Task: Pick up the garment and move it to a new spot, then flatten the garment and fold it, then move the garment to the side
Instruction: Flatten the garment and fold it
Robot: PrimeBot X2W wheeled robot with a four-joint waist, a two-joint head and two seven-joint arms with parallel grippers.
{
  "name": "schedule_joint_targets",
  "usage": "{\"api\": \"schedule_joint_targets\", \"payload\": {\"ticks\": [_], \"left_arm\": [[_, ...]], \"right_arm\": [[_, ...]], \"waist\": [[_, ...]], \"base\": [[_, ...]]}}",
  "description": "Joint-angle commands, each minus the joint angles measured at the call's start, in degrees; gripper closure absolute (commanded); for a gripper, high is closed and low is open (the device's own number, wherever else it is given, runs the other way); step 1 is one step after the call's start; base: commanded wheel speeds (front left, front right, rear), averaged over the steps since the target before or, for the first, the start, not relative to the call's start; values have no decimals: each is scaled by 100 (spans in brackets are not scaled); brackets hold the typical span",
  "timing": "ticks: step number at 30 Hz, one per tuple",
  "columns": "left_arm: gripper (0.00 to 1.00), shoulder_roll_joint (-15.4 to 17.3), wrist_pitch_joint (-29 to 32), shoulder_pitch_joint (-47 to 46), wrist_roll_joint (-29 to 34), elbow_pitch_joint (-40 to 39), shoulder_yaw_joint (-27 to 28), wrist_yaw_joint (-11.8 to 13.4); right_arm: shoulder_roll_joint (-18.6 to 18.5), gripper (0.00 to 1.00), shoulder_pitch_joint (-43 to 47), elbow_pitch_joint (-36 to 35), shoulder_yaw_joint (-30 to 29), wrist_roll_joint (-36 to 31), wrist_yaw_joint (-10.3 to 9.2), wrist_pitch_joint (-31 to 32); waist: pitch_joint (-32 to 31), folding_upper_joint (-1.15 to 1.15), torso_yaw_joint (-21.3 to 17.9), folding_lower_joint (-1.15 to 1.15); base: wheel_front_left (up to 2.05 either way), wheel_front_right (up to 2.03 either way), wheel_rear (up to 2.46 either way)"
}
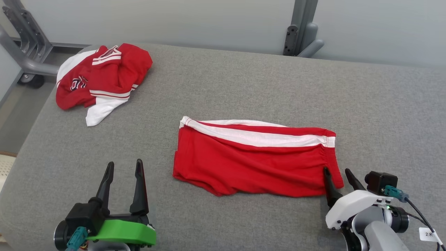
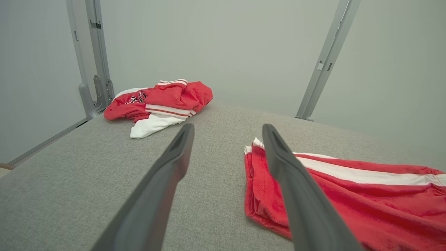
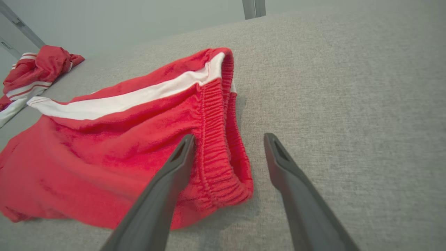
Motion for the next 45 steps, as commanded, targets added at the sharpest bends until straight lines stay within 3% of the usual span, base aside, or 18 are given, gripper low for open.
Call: {"api": "schedule_joint_targets", "payload": {"ticks": [1, 9, 10, 11, 13, 14, 22, 27, 33, 38, 45], "left_arm": [[0, -11, 0, 24, 40, -13, 23, -31], [0, -44, 1, 8, 137, -28, 104, -37], [0, -47, 1, 7, 140, -23, 120, -40], [0, -52, 0, 5, 144, -20, 137, -41], [0, -59, 0, 12, 155, -25, 159, -38], [0, -61, 1, 16, 155, -32, 165, -40], [0, -69, 1, -4, 158, -44, 201, -58], [0, -73, 1, -45, 151, -67, 154, -59], [0, -74, 1, -132, 68, -60, 55, -16], [0, -72, 1, -154, 48, -22, 34, -5], [0, -73, 1, -196, 67, 35, 15, -60]], "right_arm": [[-16, 0, -58, 63, 6, 78, -6, -32], [-8, 3, -347, 934, 298, 1034, -6, -93], [-7, 40, -363, 974, 376, 1173, -6, -118], [-7, 64, -380, 992, 455, 1299, -6, -133], [-7, 92, -432, 1008, 593, 1485, -6, -185], [-7, 100, -462, 1004, 644, 1555, -6, -203], [-68, 100, -620, 666, 762, 2126, -6, -272], [-484, 100, -540, 283, 556, 2300, -6, -75], [-851, 100, -413, 284, -106, 2184, -6, 136], [-849, 100, -388, 356, -535, 2052, -6, 300], [-525, 100, -350, -126, -713, 1905, -5, 607]], "waist": [[54, 9, 69, 0], [121, 9, 164, 0], [124, 9, 157, 0], [127, 9, 145, 0], [131, 9, 107, 0], [132, 9, 83, 0], [160, 9, -213, 0], [206, 9, -471, 0], [256, 9, -643, 0], [262, 9, -694, 0], [233, 9, -670, 0]], "base": [[0, 0, 0], [0, 0, 0], [0, 0, 0], [0, 0, 0], [0, 0, 0], [0, 0, 0], [0, 0, 0], [0, 0, 0], [0, 0, 0], [0, 0, 0], [0, 0, 0]]}}
